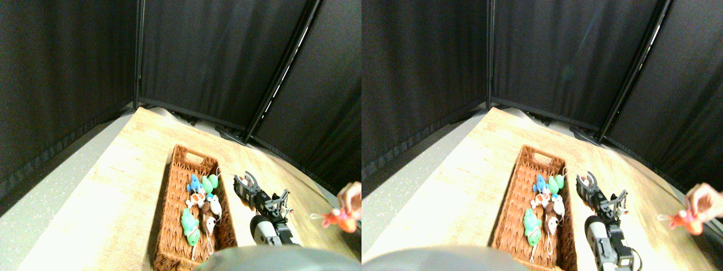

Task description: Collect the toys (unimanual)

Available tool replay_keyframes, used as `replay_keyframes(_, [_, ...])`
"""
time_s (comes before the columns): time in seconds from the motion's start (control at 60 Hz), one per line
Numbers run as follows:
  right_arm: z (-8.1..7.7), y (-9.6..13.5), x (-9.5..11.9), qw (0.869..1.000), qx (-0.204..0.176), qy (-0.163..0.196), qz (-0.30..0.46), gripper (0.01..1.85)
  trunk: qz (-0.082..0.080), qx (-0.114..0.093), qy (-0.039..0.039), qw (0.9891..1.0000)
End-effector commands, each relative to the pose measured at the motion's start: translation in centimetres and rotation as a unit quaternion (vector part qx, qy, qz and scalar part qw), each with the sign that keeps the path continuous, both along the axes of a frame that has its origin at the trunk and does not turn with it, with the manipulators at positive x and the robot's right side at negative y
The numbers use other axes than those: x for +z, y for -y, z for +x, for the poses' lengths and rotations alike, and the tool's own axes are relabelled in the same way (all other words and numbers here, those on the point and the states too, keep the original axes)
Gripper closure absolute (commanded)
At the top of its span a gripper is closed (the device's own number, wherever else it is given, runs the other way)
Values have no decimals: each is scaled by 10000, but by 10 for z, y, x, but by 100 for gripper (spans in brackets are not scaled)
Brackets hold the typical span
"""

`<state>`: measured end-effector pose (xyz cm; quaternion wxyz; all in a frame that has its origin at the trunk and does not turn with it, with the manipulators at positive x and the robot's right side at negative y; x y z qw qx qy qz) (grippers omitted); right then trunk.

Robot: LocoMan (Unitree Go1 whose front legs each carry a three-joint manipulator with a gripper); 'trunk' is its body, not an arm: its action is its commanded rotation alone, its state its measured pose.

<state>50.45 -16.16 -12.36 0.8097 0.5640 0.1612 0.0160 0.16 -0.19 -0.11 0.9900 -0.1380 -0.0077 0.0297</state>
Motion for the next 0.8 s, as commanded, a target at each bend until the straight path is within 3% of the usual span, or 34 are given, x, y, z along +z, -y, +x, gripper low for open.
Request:
replay_keyframes(0.017, [0, -14, 6, 9999, 16, 159, 43, 180, -164, 224, 68, 9996])
replay_keyframes(0.383, [1, -49, 5, 9993, 351, -69, -57, 180, -390, 426, 100, 9983])
replay_keyframes(0.8, [2, -71, -2, 9978, 618, -119, -197, 180, -475, 498, 83, 9976])
